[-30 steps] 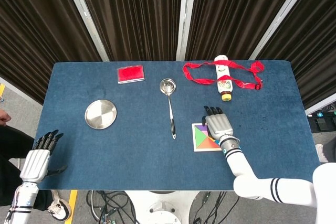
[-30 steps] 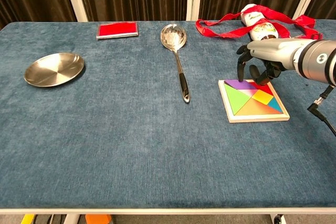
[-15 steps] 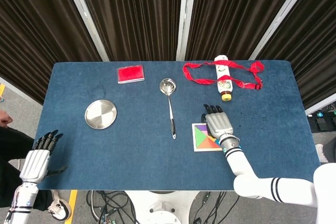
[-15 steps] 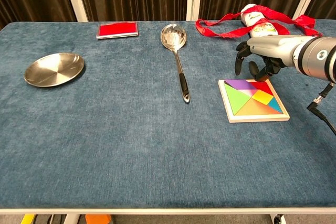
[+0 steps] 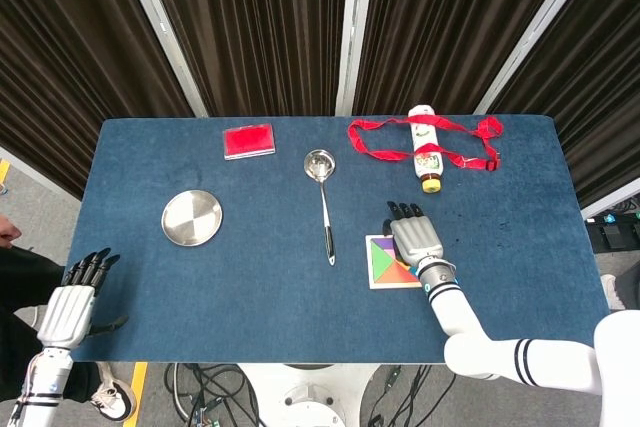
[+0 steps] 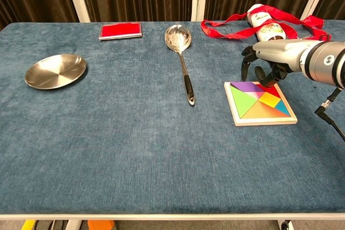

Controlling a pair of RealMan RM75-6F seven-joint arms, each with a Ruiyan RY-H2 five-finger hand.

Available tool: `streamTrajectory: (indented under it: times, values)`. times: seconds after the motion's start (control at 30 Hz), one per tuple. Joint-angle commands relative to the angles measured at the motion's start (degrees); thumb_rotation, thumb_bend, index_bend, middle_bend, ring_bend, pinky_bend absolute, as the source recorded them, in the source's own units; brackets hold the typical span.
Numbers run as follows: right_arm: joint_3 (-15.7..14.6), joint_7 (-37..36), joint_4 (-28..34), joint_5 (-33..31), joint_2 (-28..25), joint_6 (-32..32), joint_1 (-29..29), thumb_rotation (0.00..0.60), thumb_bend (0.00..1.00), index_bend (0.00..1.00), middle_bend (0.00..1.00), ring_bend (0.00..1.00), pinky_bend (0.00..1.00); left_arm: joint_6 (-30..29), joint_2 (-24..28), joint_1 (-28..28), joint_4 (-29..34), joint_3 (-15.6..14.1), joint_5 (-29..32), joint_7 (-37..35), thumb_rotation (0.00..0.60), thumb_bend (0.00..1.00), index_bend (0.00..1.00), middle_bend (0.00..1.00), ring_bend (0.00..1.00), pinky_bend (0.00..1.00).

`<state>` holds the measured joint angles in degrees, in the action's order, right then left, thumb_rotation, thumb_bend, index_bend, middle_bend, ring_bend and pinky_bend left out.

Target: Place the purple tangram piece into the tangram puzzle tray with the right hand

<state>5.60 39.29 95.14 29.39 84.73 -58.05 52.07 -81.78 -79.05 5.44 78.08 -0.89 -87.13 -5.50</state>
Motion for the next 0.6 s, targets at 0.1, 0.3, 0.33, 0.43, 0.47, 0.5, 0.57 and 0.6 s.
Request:
streamTrajectory:
  times: [0.1, 0.3, 0.33, 0.43, 0.47, 0.5, 0.57, 0.6]
  values:
    - [-0.22, 0.19, 0.13, -0.03, -0.09, -0.05, -0.04, 0.6, 0.78, 0.44, 0.0, 0.0, 0.0, 0.13, -0.02, 0.04, 0.05, 0.01, 0.07, 0.04, 0.6, 0.0, 0.12, 0.03, 0.0, 0.12]
    - [0.01, -0.17, 0.25, 0.28, -0.09, -0.34, -0.15, 0.6, 0.78, 0.48, 0.0, 0.0, 0.0, 0.01, 0.0, 0.04, 0.07, 0.04, -0.02, 0.06, 0.6, 0.0, 0.12, 0.03, 0.0, 0.12]
    - [0.24, -0.53, 0.36, 0.54, -0.2, -0.42, -0.24, 0.6, 0.78, 0.47, 0.0, 0.0, 0.0, -0.03, 0.01, 0.02, 0.09, 0.05, -0.01, 0.05, 0.6, 0.0, 0.12, 0.03, 0.0, 0.12]
    - [0.82, -1.54, 0.99, 1.59, -0.74, -0.86, -0.58, 0.6, 0.78, 0.45, 0.0, 0.0, 0.0, -0.05, 0.05, 0.0, 0.12, 0.02, -0.03, 0.09, 0.6, 0.0, 0.12, 0.03, 0.0, 0.12]
    - [1.15, -2.15, 1.5, 2.2, -1.16, -1.18, -0.81, 0.6, 0.78, 0.44, 0.0, 0.0, 0.0, -0.02, 0.06, 0.02, 0.15, 0.02, -0.03, 0.13, 0.6, 0.0, 0.12, 0.03, 0.0, 0.12]
    - [1.41, -2.64, 2.03, 2.67, -1.63, -1.43, -1.03, 0.6, 0.78, 0.43, 0.0, 0.0, 0.0, -0.02, 0.07, 0.03, 0.2, 0.01, -0.07, 0.17, 0.6, 0.0, 0.12, 0.03, 0.0, 0.12]
    - [1.88, -4.04, 4.05, 4.09, -3.41, -2.21, -1.87, 0.6, 0.78, 0.4, 0.0, 0.0, 0.0, -0.13, 0.14, 0.08, 0.39, 0.05, -0.19, 0.39, 0.6, 0.0, 0.12, 0.03, 0.0, 0.12]
    - [1.92, -4.82, 5.22, 5.02, -4.5, -2.65, -2.47, 0.6, 0.78, 0.37, 0.0, 0.0, 0.0, -0.22, 0.19, 0.1, 0.52, 0.09, -0.26, 0.53, 0.6, 0.0, 0.12, 0.03, 0.0, 0.12]
